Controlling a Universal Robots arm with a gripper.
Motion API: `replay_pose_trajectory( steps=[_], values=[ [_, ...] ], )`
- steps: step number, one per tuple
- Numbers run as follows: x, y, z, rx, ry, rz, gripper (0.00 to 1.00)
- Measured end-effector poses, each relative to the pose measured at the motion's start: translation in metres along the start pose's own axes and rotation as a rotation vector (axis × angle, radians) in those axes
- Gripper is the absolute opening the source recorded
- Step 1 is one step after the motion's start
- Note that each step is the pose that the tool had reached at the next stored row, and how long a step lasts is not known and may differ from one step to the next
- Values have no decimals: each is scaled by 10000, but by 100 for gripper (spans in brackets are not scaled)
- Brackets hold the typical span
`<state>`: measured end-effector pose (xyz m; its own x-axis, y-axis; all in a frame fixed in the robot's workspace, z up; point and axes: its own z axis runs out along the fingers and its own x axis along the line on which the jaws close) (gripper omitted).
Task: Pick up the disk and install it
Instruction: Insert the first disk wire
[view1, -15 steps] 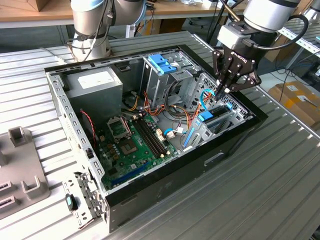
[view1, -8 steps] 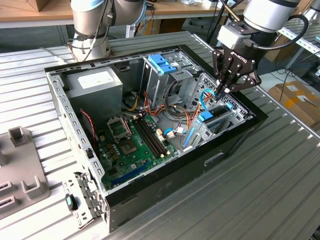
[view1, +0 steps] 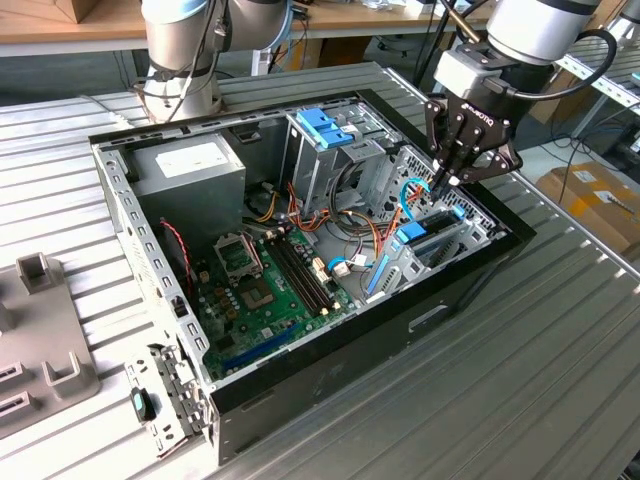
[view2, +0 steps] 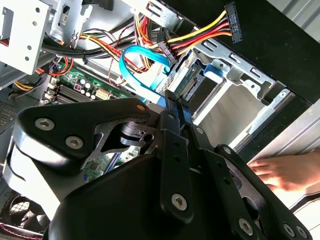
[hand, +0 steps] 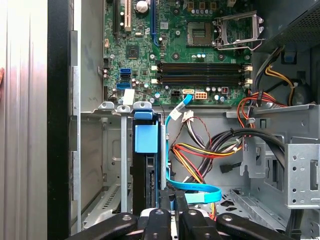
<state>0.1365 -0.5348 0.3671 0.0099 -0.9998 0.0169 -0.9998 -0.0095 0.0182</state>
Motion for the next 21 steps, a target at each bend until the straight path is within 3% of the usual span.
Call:
replay_pose_trajectory(
  steps=[8,12,15,17,18,21],
  values=[
    [72,17,6,13,-27,1,16],
    [122,54,53,43,-95,-1,16],
    [150,76,74,53,-255,-3,16],
    [157,83,76,59,-577,-9,16],
    [168,83,77,61,-696,-11,16],
    [233,84,79,62,-731,-11,16]
  ],
)
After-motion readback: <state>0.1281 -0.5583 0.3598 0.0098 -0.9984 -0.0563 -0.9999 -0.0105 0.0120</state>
